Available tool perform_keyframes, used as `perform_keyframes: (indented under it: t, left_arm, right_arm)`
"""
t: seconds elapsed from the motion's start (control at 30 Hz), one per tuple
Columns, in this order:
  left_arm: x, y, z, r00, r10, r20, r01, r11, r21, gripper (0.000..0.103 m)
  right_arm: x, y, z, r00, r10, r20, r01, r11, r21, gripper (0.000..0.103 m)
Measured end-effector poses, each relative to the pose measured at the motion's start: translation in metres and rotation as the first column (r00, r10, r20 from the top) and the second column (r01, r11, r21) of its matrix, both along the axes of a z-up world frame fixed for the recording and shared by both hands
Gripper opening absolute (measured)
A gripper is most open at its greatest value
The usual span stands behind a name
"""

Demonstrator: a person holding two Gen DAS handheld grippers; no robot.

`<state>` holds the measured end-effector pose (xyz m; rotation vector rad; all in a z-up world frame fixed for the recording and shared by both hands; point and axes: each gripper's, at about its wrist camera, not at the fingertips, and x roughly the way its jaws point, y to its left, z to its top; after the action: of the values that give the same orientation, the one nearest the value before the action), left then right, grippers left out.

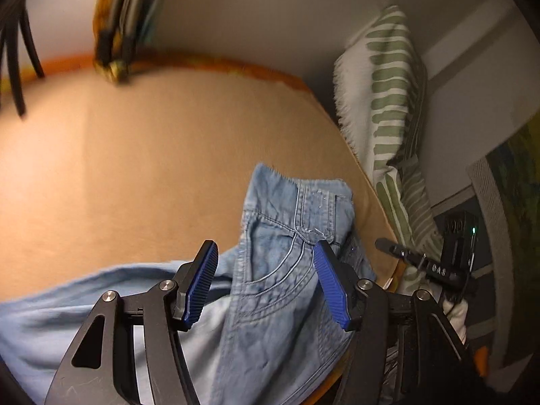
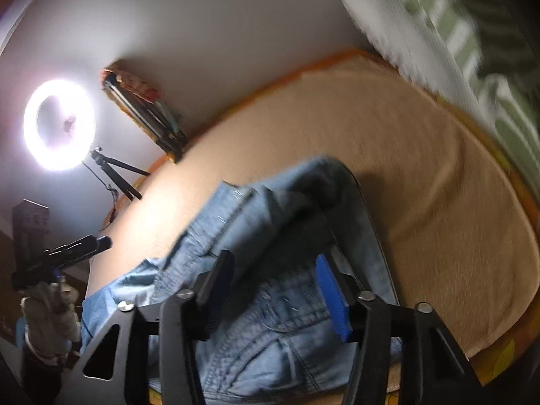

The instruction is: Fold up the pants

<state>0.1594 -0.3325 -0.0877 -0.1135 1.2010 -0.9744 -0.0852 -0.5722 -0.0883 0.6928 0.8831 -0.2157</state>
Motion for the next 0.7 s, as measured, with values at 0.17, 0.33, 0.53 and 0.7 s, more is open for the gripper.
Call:
perform_keyframes:
  t: [0.17,0.33,0.53,0.7]
  left_arm:
    - [0.005,-0.022,-0.028,0.999,0.010,-0.049,-0.010,1.000,-0.001,0.059]
    - [0.005,-0.039,-0.054,0.996,0.032,-0.089,-0.031,0.999,0.007,0.059]
    - [0.003,-0.045,-0.061,0.996,0.051,-0.068,-0.052,0.999,-0.014,0.056]
    - [-0.005,-0.052,-0.056,0.998,0.051,0.025,-0.051,0.999,-0.005,0.018]
  right_arm:
    - [-0.007,-0.006,-0.002,1.000,0.002,0.011,-0.003,0.999,0.048,0.049]
    - [-0.017,-0.003,0.014,0.998,0.015,0.056,-0.014,1.000,-0.012,0.049]
    - [-0.026,-0.012,0.016,0.997,-0.005,0.074,0.005,1.000,0.000,0.049]
    - [-0.029,-0.021,0.016,0.996,-0.024,0.082,0.024,1.000,-0.001,0.049]
